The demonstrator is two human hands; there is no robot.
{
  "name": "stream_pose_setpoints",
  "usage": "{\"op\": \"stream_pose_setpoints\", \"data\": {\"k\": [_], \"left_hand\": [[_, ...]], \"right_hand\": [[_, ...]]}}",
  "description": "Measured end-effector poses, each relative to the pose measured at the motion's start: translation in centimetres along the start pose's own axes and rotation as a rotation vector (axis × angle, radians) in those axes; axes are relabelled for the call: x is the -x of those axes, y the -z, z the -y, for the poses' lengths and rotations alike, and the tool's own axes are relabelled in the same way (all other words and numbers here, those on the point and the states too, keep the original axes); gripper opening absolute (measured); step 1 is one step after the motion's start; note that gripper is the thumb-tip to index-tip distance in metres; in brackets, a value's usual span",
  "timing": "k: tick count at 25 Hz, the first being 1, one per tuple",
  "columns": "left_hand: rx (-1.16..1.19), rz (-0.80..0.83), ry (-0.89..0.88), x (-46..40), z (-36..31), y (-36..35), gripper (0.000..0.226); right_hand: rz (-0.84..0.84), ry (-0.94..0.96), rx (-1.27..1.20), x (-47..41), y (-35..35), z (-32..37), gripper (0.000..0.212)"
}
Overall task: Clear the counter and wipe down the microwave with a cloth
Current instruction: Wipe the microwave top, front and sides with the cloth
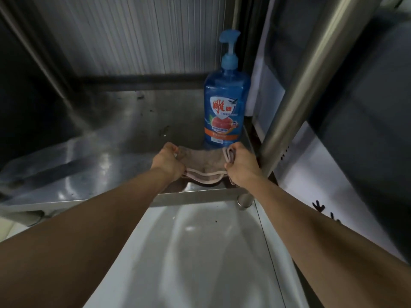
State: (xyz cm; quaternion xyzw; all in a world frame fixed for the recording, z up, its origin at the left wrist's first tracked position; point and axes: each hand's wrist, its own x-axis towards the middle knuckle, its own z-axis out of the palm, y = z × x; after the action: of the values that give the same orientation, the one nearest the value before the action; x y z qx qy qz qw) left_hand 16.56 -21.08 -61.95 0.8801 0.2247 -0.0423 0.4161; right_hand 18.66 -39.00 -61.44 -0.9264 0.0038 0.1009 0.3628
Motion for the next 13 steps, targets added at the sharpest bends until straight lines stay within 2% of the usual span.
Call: {"op": "stream_pose_setpoints", "data": {"k": [9,13], "left_hand": [[-0.160,-0.024,-0.026,-2.5,2.0,-2.2,0.018],[-0.360,0.006,-0.039,-2.3,2.0,-2.1,0.033]], "right_hand": [[-0.040,0.009,0.083,-2.4,-3.3,-2.3,0.045],[-0.077,0.099,0.372,-1.5,-3.7,-3.1,0.063]]}}
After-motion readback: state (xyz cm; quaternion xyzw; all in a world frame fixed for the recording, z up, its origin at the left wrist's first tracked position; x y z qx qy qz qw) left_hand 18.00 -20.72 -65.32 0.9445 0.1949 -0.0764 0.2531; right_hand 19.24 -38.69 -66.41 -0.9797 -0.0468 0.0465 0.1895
